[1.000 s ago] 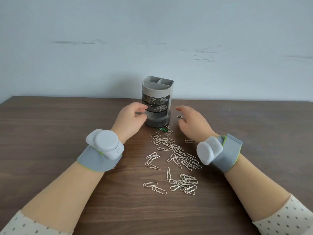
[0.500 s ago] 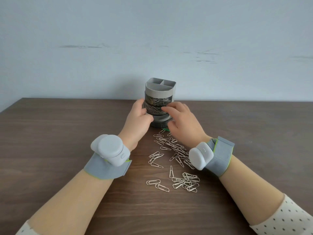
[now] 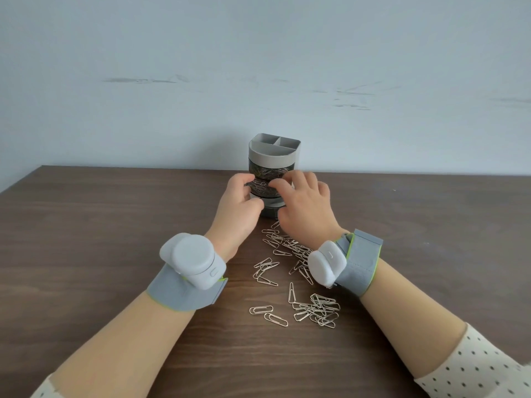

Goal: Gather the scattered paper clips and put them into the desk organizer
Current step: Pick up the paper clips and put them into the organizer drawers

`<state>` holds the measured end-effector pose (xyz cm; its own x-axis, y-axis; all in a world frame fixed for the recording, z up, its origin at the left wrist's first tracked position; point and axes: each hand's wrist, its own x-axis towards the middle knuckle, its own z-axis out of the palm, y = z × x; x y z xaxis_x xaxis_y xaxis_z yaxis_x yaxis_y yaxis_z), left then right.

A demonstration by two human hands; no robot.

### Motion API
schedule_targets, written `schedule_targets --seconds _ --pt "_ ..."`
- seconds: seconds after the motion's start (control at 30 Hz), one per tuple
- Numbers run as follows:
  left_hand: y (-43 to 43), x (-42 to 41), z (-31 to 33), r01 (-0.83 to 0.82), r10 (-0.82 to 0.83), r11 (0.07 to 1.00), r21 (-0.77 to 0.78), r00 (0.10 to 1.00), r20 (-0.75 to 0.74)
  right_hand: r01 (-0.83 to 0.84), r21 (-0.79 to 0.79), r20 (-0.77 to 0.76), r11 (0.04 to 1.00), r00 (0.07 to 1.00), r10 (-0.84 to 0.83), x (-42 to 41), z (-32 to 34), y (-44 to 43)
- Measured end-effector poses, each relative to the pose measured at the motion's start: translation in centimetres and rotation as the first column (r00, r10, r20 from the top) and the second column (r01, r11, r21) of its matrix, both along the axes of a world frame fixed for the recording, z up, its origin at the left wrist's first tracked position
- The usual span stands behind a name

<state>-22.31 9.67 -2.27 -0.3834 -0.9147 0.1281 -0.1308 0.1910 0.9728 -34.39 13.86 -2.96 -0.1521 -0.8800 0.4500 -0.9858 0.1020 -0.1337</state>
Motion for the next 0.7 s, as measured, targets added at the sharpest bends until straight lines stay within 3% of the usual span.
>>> schedule_targets --seconds 0.2,0.37,0.47,0.57,0.7 --pt "-0.3 0.0 -0.2 -0.001 0.001 1.000 -0.011 1.000 0.007 0.011 -0.065 0.090 0.998 0.996 -0.005 -0.6 0.0 0.1" --pt "-1.7 -0.6 0.1 -0.026 0.029 0.998 0.054 0.998 -0.048 0.004 -0.125 0.353 0.992 0.935 0.040 -1.7 0.6 0.7" --pt "-2.9 -1.1 0.5 -0.045 0.054 0.992 0.120 0.996 -0.076 0.059 0.096 0.351 0.994 0.932 -0.090 -3.4 0.0 0.9" --pt "-3.2 -1.3 0.2 -0.020 0.028 0.990 0.142 0.998 -0.056 -0.028 0.365 0.286 0.931 0.955 -0.083 -4.3 -0.8 1.3" --pt "-2.8 1.1 -1.0 0.005 0.010 0.998 -0.057 0.962 0.272 -0.194 0.359 0.348 0.913 0.935 0.062 -3.6 -0.9 2.3"
